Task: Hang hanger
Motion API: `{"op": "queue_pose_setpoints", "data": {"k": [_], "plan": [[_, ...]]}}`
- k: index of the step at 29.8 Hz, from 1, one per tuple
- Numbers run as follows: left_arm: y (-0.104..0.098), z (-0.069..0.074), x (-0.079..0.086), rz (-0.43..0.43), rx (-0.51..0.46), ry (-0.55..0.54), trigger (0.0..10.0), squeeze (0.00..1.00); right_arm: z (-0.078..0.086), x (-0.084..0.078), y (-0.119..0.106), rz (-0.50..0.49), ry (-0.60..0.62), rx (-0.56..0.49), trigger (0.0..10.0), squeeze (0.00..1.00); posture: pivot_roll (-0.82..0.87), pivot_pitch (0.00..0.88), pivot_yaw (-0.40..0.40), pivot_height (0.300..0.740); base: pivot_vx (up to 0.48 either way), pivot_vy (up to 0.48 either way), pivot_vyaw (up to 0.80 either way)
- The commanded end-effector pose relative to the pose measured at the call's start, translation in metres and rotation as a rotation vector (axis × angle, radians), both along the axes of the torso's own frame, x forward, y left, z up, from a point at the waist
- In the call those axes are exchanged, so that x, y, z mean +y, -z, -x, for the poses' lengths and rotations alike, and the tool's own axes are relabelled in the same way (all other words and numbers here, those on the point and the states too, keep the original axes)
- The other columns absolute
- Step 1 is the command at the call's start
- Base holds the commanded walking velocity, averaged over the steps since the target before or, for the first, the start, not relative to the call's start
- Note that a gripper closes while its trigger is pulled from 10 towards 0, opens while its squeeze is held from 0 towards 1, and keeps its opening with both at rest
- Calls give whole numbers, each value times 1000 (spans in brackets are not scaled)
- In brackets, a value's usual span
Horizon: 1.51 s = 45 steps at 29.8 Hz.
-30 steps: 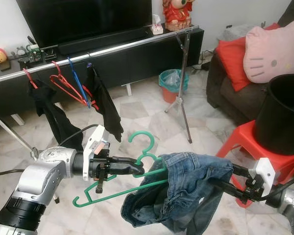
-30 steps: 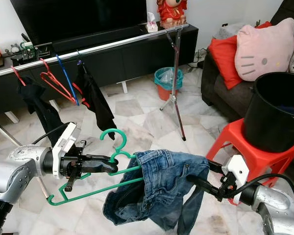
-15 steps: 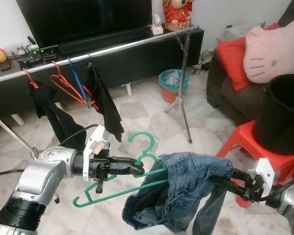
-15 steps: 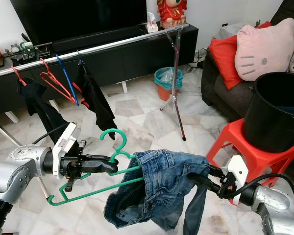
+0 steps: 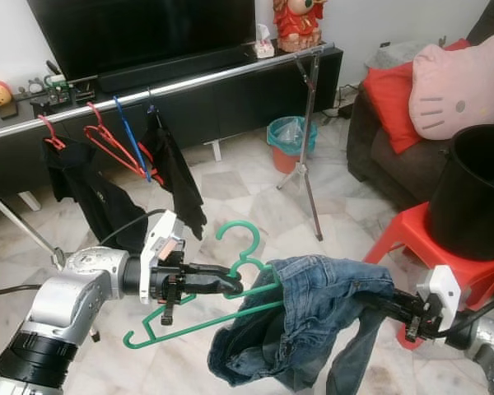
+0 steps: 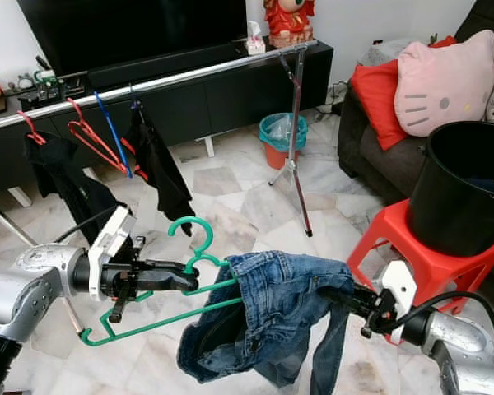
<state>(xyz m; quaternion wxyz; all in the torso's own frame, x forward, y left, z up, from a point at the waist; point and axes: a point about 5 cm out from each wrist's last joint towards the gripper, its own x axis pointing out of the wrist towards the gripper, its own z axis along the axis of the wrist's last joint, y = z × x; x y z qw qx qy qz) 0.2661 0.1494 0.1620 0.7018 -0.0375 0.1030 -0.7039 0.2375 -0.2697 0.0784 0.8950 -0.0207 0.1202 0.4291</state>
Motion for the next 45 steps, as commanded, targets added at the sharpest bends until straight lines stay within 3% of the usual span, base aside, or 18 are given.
{"op": "queue_pose_setpoints", "data": {"k": [1, 13, 18, 25, 29, 37, 41, 45], "plan": [[-13, 3, -3, 30, -69, 66, 10000, 0, -6, 5, -8, -10, -22, -35, 0, 0, 61, 3, 97, 740, 0, 0, 0], [-7, 6, -2, 3, -91, 68, 10000, 0, -6, 6, -9, -4, -29, -41, 0, 0, 60, 0, 96, 740, 0, 0, 0], [8, 3, 2, -71, -196, 16, 10000, 0, -7, 7, -10, -1, -30, -48, 0, 0, 61, 0, 97, 740, 0, 0, 0], [31, -5, 10, -204, -249, -70, 10000, 0, -7, 8, -10, 4, -34, -50, 0, 0, 61, 0, 98, 740, 0, 0, 0], [39, -12, 12, -221, -264, -133, 10000, 0, -7, 8, -10, 6, -35, -49, 0, 0, 58, 2, 98, 740, 0, 0, 0], [55, -4, 20, -285, -246, -71, 10000, 0, -7, 5, -11, 16, -26, -49, 0, 0, 57, 7, 96, 740, 0, 0, 0], [64, -3, 27, -347, -249, -62, 10000, 0, -8, 5, -11, 18, -25, -49, 0, 0, 60, 9, 95, 740, 0, 0, 0], [79, 1, 37, -462, -280, -23, 10000, 0, -8, 6, -11, 21, -29, -48, 0, 0, 60, 11, 95, 740, 0, 0, 0]]}}
